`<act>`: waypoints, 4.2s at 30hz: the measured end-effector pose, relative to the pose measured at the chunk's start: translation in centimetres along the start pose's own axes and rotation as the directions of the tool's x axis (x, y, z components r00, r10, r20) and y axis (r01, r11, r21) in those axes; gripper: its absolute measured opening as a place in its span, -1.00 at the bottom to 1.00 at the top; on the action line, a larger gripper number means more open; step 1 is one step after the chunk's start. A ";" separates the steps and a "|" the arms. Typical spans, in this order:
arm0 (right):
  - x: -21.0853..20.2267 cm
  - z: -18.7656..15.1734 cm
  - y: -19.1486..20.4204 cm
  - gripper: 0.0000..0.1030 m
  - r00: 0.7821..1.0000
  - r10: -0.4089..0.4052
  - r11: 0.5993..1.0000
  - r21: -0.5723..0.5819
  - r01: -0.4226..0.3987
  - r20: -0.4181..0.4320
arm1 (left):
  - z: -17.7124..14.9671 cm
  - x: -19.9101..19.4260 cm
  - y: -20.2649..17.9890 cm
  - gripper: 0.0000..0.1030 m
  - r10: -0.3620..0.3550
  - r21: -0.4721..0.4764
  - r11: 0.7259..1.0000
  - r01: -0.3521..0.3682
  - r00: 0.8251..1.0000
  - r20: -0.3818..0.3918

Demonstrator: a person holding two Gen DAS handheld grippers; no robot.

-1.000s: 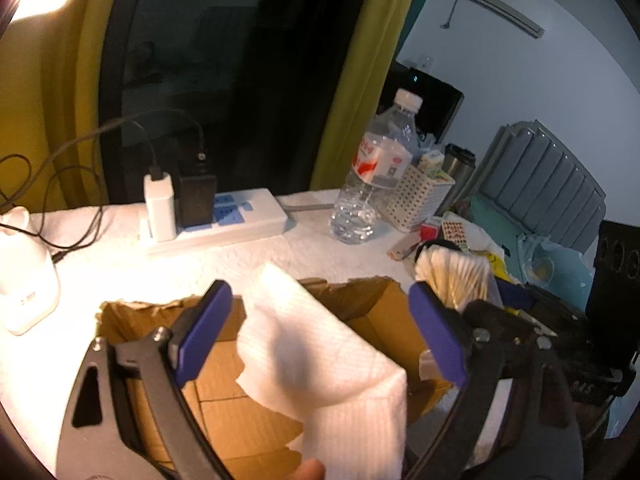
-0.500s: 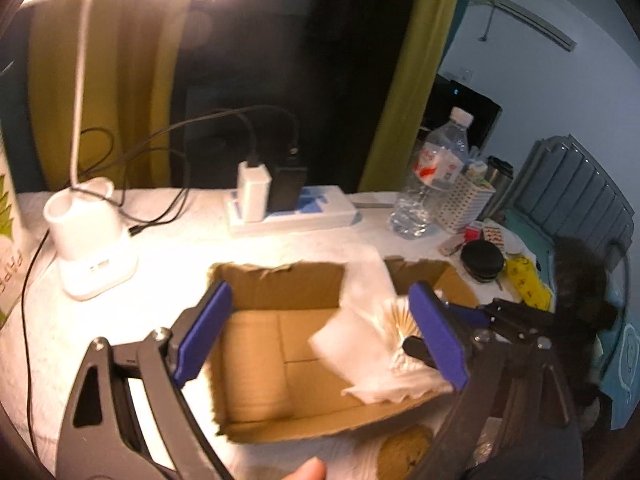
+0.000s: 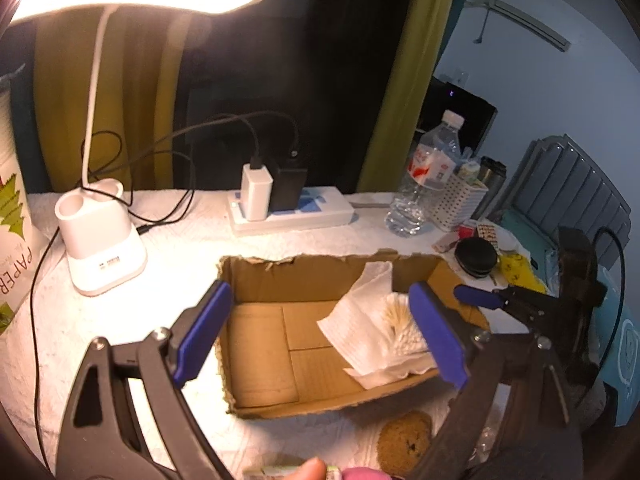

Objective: Organize soft objects
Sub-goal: 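Lower the cotton-swab bag into the box and open the right tool, then grasp the bubble wrap with the right tool while the left tool grasps the printed carton, then carry the bubble wrap and carton into the box and open both tools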

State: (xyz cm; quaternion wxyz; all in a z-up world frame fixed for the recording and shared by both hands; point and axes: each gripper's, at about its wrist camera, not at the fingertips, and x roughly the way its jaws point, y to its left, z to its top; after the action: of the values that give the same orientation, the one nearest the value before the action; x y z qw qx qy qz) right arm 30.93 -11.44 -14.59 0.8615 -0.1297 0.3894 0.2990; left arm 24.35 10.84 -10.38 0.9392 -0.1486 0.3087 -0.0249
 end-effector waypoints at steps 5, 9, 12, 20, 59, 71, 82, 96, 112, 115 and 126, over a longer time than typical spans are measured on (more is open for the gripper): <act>-2.7 -0.2 0.0 0.20 0.999 0.006 1.000 0.019 -0.006 0.043 | -0.2 -1.3 -0.8 0.77 -0.010 0.015 1.000 0.010 1.000 0.016; -4.7 -0.5 0.6 0.20 0.997 0.009 1.000 0.020 -0.011 0.072 | -0.8 -2.4 -1.8 0.77 -0.024 0.035 0.999 0.024 1.000 0.017; -6.2 -0.8 1.2 0.20 0.995 0.015 1.000 0.022 -0.017 0.095 | -1.4 -3.0 -2.6 0.77 -0.029 0.050 0.998 0.028 1.000 0.010; -9.6 -2.1 2.5 0.20 0.990 0.021 1.000 0.017 -0.023 0.140 | -3.2 -4.8 -3.8 0.77 -0.037 0.065 0.997 0.036 0.999 0.001; -9.2 -11.9 0.6 0.20 0.999 0.025 0.990 0.140 -0.030 0.037 | -11.6 -3.8 -1.3 0.77 0.114 0.052 0.993 -0.106 0.978 -0.173; -7.1 -13.3 0.8 0.20 0.998 0.054 0.986 0.162 -0.047 -0.042 | -11.2 -1.7 1.8 0.77 0.189 -0.013 0.981 -0.195 0.962 -0.199; -6.1 -14.1 -0.9 -0.01 0.994 0.045 0.975 0.223 -0.021 -0.104 | -11.5 -1.2 2.3 0.66 0.166 0.003 0.986 -0.169 0.965 -0.204; -9.2 -12.0 -0.9 -0.12 0.999 0.049 0.979 0.199 -0.047 -0.003 | -10.2 -2.8 1.1 0.33 0.118 0.027 0.993 -0.115 0.979 -0.165; -10.0 -7.9 -1.6 -0.12 0.995 0.068 0.985 0.154 -0.078 0.072 | -5.4 -5.2 -0.4 0.33 0.110 0.035 0.994 -0.108 0.992 -0.059; -9.8 -7.1 -2.0 -0.12 0.994 0.071 0.985 0.150 -0.083 0.085 | -4.6 -5.0 -0.5 0.33 0.105 0.034 0.994 -0.103 0.993 -0.047; -8.2 -3.9 -3.2 -0.12 0.988 0.086 0.987 0.126 -0.102 0.126 | -3.0 -1.8 -1.5 0.33 0.106 0.042 0.994 -0.104 0.993 -0.055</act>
State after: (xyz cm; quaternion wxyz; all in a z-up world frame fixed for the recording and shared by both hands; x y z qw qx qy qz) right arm 26.34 -19.11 -11.10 0.8750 -0.0355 0.3614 0.3202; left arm 21.15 8.91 -11.20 0.9328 -0.1130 0.3420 0.0142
